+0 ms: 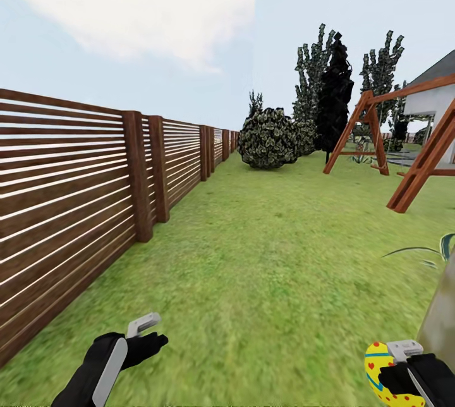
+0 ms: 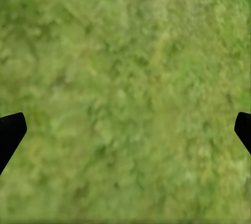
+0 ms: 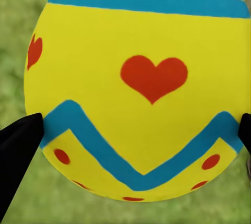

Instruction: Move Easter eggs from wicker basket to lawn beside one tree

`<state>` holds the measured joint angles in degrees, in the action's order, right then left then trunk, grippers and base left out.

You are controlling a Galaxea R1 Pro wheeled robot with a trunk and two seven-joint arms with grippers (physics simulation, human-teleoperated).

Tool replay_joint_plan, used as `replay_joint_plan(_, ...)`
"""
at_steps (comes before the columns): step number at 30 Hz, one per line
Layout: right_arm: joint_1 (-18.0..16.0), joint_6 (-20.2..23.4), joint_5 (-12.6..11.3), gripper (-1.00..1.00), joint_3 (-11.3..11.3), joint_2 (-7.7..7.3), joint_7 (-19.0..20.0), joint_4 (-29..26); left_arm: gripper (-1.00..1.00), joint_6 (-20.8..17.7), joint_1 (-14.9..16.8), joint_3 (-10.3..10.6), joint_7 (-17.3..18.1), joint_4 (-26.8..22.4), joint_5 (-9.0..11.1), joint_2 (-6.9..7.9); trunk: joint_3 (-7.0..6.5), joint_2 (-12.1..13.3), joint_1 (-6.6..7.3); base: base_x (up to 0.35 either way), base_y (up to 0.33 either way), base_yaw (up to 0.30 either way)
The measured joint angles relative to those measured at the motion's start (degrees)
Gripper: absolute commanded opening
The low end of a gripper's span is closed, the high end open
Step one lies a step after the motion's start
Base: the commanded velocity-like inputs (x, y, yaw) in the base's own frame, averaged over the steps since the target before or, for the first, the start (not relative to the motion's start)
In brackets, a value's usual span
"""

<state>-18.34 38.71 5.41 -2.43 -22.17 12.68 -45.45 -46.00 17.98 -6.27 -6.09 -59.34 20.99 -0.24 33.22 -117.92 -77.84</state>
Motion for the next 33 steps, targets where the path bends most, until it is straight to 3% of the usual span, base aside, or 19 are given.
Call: replay_joint_plan(33,0.0,-0.2,-0.1,-1.0,0.0,0.36,0.0,0.0,1.0,-0.1,0.0,0.0,-0.1,0.0,0.0,0.0,5.92,-13.2,-7.25,0.0,0.0,0.0)
